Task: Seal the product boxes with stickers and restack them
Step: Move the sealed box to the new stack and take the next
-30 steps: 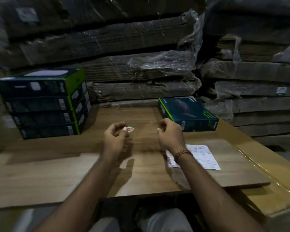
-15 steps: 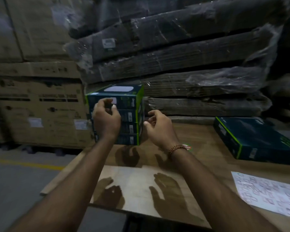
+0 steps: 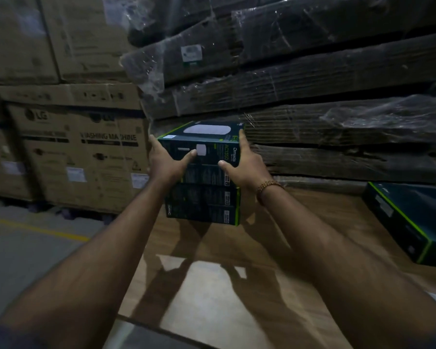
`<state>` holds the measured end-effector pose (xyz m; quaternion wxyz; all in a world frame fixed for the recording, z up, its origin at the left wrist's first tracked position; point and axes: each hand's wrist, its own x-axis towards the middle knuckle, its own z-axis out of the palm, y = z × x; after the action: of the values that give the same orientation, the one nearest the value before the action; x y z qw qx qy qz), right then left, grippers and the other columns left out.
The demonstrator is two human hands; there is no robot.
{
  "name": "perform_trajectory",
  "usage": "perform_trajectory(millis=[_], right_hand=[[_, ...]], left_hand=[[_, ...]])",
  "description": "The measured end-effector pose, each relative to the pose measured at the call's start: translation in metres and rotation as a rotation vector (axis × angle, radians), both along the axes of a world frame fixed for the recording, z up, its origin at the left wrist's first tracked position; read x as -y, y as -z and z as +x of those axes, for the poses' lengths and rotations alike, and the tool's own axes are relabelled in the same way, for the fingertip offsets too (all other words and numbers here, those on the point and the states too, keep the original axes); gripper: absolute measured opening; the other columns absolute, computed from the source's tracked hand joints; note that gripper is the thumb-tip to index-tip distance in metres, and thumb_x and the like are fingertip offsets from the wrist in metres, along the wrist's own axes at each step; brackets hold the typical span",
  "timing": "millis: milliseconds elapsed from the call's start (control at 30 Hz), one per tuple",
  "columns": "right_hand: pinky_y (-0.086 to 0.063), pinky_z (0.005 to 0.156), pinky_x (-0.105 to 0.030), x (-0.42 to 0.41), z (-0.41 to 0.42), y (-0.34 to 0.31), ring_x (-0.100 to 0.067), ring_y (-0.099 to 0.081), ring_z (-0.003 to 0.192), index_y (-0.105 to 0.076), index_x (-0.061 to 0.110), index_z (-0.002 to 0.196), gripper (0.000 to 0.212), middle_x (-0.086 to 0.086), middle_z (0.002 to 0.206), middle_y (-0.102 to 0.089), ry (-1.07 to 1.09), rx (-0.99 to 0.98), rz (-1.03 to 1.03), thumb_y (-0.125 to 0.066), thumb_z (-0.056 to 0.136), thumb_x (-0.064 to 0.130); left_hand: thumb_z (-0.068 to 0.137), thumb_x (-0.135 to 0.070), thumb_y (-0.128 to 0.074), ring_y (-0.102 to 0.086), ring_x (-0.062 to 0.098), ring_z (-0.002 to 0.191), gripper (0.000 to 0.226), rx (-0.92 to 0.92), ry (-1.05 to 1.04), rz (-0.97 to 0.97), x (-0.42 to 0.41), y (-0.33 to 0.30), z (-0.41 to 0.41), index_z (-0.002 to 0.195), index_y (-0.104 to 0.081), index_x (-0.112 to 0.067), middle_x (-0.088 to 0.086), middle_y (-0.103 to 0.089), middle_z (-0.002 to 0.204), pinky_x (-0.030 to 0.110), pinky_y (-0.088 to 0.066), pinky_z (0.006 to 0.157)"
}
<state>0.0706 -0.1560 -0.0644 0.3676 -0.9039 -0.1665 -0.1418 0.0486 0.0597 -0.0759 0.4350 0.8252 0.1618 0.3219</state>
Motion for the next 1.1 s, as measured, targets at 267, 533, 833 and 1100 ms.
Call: perform_trajectory(millis=[267,533,833,1100], right_hand=[[-0.052,0.110,-0.048,-0.009,0.002,0.003,-0.033,-0.058,0.132,-0.032,0.017,0.162,0.087,-0.014,0.146,-0.060,-0.016,0.125,0.101,-0.080,0.094,0.043],[-0.050,0.100,-0.024,0.027,-0.022,0.012,-0.018,-0.061,0.129,-0.052,0.023,0.152,0.081,-0.003,0.143,-0.065,-0.037,0.194,0.288,-0.092,0.083,0.032],[-0.048,0.094,-0.004,0.087,-0.076,0.021,0.001,-0.055,0.117,-0.056,0.023,0.149,0.082,0.013,0.131,-0.063,-0.002,0.258,0.350,-0.096,0.077,0.020],[-0.056,0.105,-0.028,0.143,-0.155,0.037,0.000,-0.058,0.118,-0.052,0.027,0.149,0.085,0.016,0.128,-0.061,0.094,0.325,0.372,-0.096,0.077,0.021]], left_hand=[[0.043,-0.089,-0.076,-0.061,0.028,0.127,0.118,0.098,-0.032,-0.087,-0.025,0.012,0.017,0.143,-0.047,-0.033,-0.001,-0.062,0.135,0.058,-0.057,0.100],[0.055,-0.079,-0.090,-0.059,0.023,0.119,0.106,0.205,-0.017,-0.235,0.017,0.000,-0.032,0.136,-0.050,-0.024,0.003,-0.049,0.136,0.047,-0.064,0.091],[0.057,-0.075,-0.091,-0.066,0.017,0.113,0.098,0.334,0.073,-0.314,0.081,0.008,-0.081,0.126,-0.042,-0.026,0.001,-0.060,0.128,0.044,-0.066,0.087],[0.080,-0.050,-0.091,-0.062,0.016,0.119,0.084,0.419,0.140,-0.218,0.146,0.003,-0.149,0.139,-0.042,-0.016,0.003,-0.058,0.133,0.009,-0.054,0.072]])
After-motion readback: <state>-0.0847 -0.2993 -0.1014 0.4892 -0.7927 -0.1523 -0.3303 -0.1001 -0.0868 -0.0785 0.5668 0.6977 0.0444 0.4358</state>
